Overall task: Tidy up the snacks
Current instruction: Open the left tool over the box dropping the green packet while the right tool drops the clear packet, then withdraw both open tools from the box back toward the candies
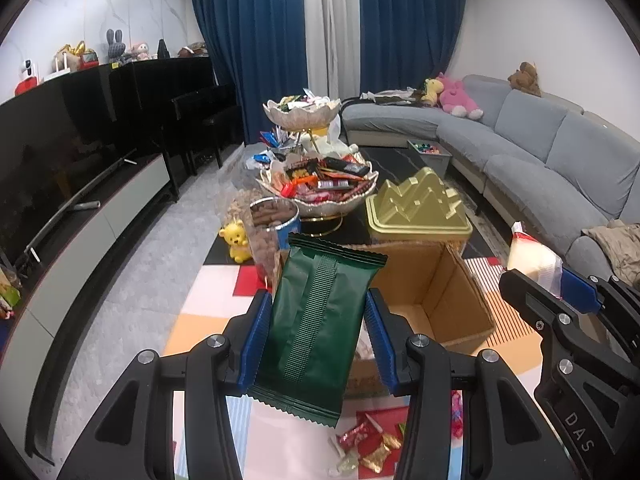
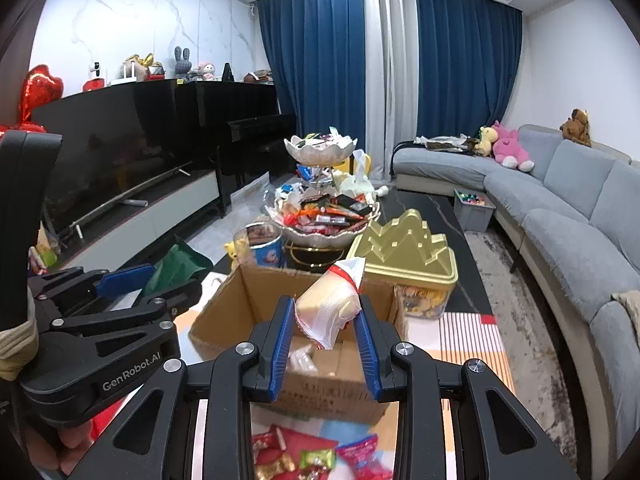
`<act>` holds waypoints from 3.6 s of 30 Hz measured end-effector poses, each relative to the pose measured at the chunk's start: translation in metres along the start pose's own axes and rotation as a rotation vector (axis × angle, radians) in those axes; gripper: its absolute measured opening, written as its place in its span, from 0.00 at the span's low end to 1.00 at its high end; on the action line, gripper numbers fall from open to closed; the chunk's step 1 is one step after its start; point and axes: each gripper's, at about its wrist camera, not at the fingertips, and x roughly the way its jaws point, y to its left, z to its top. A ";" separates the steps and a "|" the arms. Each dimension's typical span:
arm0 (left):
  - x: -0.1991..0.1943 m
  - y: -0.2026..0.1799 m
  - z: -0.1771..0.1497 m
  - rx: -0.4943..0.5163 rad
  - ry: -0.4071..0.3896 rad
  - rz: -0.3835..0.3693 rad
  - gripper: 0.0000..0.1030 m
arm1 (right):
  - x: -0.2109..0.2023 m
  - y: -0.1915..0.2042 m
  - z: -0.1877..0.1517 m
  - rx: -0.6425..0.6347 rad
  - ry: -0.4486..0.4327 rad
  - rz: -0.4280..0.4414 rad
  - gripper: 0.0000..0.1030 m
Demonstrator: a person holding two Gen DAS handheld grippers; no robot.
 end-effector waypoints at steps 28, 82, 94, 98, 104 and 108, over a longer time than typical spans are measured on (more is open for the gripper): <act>0.064 0.002 0.039 -0.018 0.013 -0.031 0.45 | 0.072 -0.012 0.028 -0.014 0.049 -0.017 0.31; 0.005 0.004 0.027 -0.037 -0.038 0.024 0.89 | 0.003 -0.034 0.032 0.058 -0.035 -0.113 0.82; -0.009 -0.001 0.010 -0.002 -0.045 0.031 0.89 | -0.009 -0.037 0.017 0.069 -0.031 -0.109 0.82; -0.011 -0.001 0.002 0.004 -0.044 0.034 0.89 | -0.013 -0.036 0.011 0.066 -0.029 -0.109 0.82; -0.014 -0.001 -0.014 0.019 -0.041 0.036 0.89 | -0.017 -0.033 -0.002 0.064 -0.012 -0.103 0.82; -0.015 0.000 -0.024 0.022 -0.030 0.035 0.89 | -0.017 -0.029 -0.010 0.056 -0.001 -0.102 0.82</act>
